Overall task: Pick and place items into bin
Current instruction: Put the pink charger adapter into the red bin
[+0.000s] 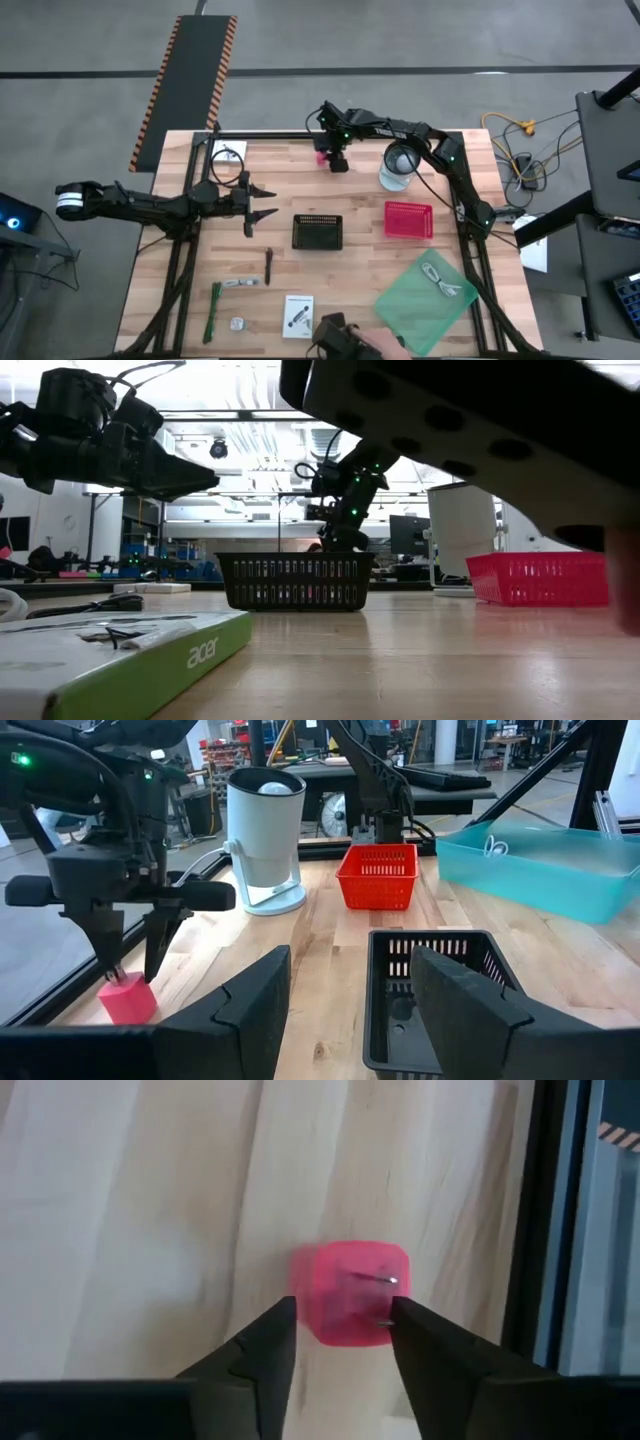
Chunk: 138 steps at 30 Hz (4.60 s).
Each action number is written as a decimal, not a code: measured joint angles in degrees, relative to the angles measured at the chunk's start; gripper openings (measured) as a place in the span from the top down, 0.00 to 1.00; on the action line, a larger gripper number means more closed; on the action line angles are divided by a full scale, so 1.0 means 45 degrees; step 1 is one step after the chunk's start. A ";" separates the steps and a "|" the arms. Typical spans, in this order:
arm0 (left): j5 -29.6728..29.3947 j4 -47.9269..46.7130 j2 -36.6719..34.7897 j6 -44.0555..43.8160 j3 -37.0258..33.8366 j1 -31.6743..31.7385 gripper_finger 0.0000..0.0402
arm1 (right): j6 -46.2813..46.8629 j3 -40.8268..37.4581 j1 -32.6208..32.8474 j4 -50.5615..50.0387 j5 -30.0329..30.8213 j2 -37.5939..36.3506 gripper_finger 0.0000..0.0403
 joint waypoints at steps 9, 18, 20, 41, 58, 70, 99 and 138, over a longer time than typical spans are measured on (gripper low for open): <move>0.0003 0.0001 0.0000 0.0000 -0.0024 0.0001 0.52 | -0.0189 -0.0034 0.0091 -0.0476 0.0003 0.0038 0.72; 0.0005 -0.0003 0.0000 0.0009 -0.0038 0.0000 0.52 | 0.0272 -0.0058 0.0129 -0.0608 0.1921 -0.0079 0.73; 0.0004 -0.0004 0.0000 0.0048 -0.0049 0.0000 0.52 | 0.0653 -0.0058 0.0148 -0.0629 0.2878 -0.0162 0.69; 0.0002 0.0022 -0.0005 0.0702 0.0039 0.0005 0.52 | 1.0264 -0.0039 0.1684 -0.2323 0.2231 -0.1065 0.50; 0.0005 0.0032 -0.0155 0.0763 0.0029 0.0003 0.52 | 1.3105 -0.0034 0.3609 -0.2108 0.4017 -0.1243 0.50; 0.0005 0.0018 -0.0156 0.0748 0.0024 0.0004 0.52 | 1.3271 -0.0538 0.3571 -0.1817 0.4028 -0.1001 0.50; 0.0005 -0.0003 -0.0151 0.0729 -0.0019 0.0000 0.52 | 1.2402 -0.1535 0.3133 -0.0404 0.2917 -0.1001 0.50; 0.0007 -0.0003 -0.0155 0.0727 -0.0024 0.0002 0.52 | 1.2724 -0.1690 0.3440 -0.0083 0.4090 -0.1140 0.68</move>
